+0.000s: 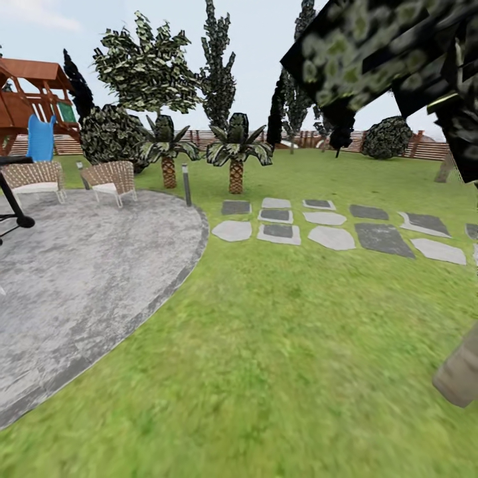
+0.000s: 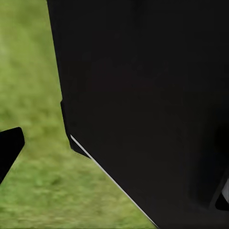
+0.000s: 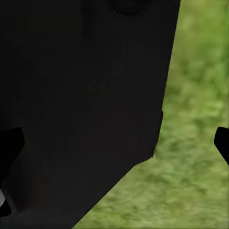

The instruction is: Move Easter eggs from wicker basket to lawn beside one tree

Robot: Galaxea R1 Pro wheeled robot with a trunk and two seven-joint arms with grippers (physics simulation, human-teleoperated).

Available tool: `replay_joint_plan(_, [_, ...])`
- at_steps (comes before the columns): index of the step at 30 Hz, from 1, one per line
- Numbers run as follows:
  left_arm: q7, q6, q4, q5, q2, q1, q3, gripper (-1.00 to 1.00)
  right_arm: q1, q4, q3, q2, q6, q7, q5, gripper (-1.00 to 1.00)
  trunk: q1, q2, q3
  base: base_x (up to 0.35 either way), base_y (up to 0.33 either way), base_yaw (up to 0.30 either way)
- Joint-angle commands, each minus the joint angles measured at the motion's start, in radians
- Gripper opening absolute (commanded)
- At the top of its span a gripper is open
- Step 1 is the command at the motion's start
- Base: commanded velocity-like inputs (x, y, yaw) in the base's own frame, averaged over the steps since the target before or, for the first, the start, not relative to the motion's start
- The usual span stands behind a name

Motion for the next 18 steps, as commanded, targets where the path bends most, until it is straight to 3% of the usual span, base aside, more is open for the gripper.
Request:
replay_joint_plan(1, [-0.003,0.001,-0.002,-0.001,0.0,0.0,-0.001,1.0,-0.001,0.002,0.001,0.0,0.0,0.003,0.004,1.0,0.001,0.0,-0.001,0.344,0.079,-0.045])
replay_joint_plan(18, [-0.003,0.002,-0.002,-0.002,0.0,0.0,-0.001,1.0,-0.001,0.002,0.003,0.0,0.001,-0.002,0.004,1.0,0.001,0.0,-0.001,0.344,0.079,-0.004])
